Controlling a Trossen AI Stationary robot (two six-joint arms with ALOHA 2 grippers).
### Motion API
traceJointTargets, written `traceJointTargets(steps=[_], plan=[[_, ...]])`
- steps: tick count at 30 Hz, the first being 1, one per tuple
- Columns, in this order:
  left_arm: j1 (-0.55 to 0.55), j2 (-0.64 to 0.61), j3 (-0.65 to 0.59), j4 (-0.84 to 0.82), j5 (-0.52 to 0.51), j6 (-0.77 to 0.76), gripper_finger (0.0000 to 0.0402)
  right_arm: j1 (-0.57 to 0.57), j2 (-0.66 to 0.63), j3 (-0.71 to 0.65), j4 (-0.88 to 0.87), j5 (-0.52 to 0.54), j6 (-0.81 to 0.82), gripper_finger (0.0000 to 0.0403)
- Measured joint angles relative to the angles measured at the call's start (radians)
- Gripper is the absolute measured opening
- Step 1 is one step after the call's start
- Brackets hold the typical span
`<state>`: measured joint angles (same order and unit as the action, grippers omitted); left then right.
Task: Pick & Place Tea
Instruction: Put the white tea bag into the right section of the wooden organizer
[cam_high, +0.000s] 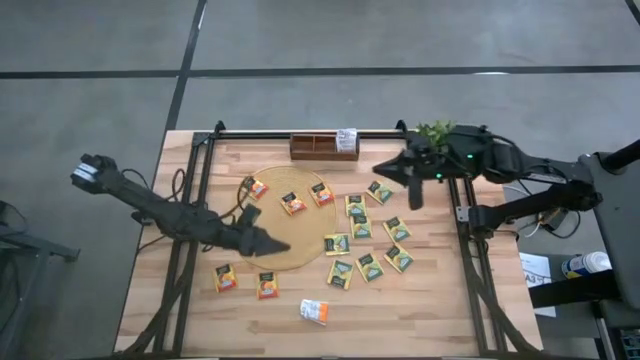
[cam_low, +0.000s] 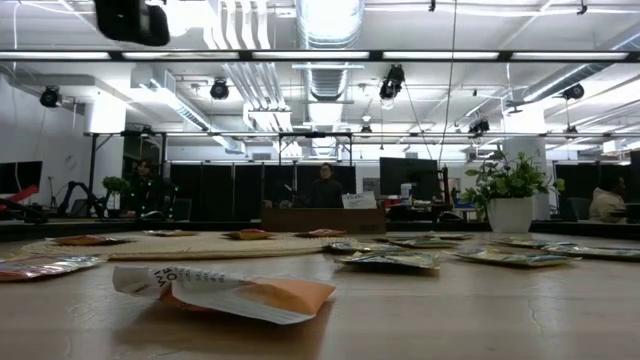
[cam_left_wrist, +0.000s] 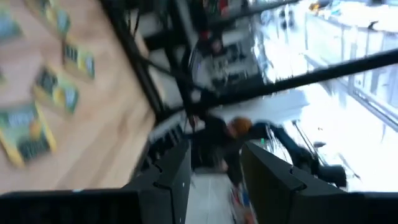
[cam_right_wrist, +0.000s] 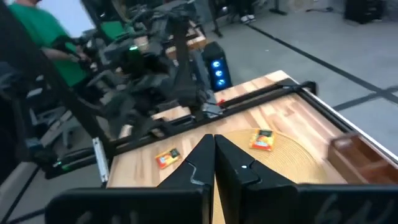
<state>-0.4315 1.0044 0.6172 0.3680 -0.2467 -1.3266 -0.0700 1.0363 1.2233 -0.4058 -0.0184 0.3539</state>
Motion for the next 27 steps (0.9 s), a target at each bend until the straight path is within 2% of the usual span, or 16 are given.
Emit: traceJointTargets(steps=[7, 10, 12, 17, 20, 23, 27], plan=[[-0.105, 0.131, 0.054, -0.030, 0.003, -0.168, 0.0137, 0.001, -0.183, -0.159, 0.012, 0.002, 0.091, 0.0008], [-0.110, 0.191, 0.124, -0.126, 0.013, -0.209, 0.0137, 0.000, -0.235, -0.233, 0.063, 0.023, 0.151, 0.0008], [-0.110, 0.224, 0.187, -0.237, 0.028, -0.235, 0.0137, 0.000, -0.258, -0.276, 0.102, 0.023, 0.167, 0.0008], [-0.109, 0.287, 0.330, -0.646, 0.032, -0.363, 0.0137, 0.000, -0.274, -0.331, 0.180, 0.023, 0.173, 0.0008], [-0.109, 0.310, 0.360, -0.772, 0.081, -0.457, 0.0137, 0.000, -0.273, -0.337, 0.191, 0.022, 0.174, 0.0008], [-0.109, 0.331, 0.357, -0.746, 0.144, -0.502, 0.0137, 0.000, -0.269, -0.342, 0.197, 0.022, 0.173, 0.0008], [-0.109, 0.369, 0.332, -0.631, 0.170, -0.543, 0.0137, 0.000, -0.269, -0.343, 0.207, 0.022, 0.170, 0.0008]])
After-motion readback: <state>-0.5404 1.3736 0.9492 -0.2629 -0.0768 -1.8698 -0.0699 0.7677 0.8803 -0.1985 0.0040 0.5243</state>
